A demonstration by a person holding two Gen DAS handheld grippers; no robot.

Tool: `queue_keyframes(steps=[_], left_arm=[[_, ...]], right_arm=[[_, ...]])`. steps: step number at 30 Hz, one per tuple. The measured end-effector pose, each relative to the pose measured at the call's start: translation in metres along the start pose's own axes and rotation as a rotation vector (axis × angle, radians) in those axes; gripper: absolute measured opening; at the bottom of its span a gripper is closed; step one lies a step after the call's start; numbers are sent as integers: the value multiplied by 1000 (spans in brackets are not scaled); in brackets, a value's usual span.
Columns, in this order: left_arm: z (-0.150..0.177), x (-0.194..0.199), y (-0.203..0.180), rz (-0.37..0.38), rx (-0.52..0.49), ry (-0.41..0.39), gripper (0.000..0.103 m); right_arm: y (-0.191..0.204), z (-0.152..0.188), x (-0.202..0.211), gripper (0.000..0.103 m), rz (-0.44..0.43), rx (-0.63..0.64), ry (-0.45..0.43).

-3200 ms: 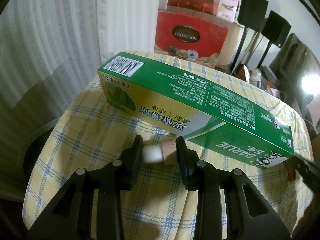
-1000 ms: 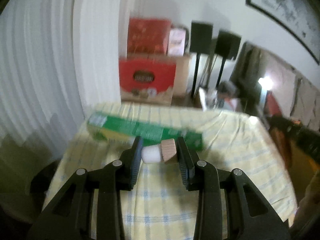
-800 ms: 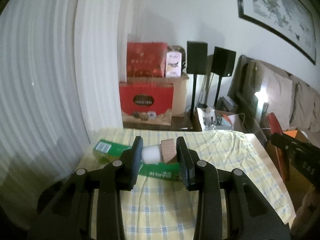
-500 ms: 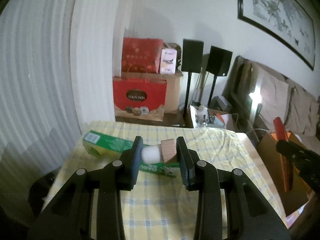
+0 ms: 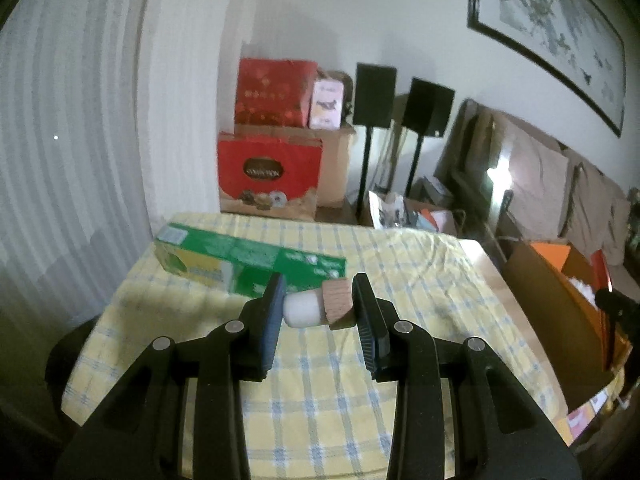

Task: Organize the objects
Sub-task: 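Lift the red item with the right tool while the left tool holds the wooden item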

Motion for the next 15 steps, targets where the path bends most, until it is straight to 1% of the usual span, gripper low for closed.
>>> queue_keyframes(steps=[2,7,15], left_arm=[[1,2,-7,6,-6,-2,32],[-3,15,-22,2,-47,-46,32],[-22,32,-42,4,-50,-119,32]], right_arm=[[-8,0,4,19,3,-25,-13],[-13,-7,15,19,-2,-13,-62],[-15,-18,18,19,-39,9,-97]])
Point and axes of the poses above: each gripper's, at about its wrist camera, not at the fingertips, and x roughly against the way its jaws point, y to its left, z to its underside, the point moved 6 cm from there along -x, roughly the way its jaws point, and after that the axes turned 4 degrees about -z, right-handed, at the moved point
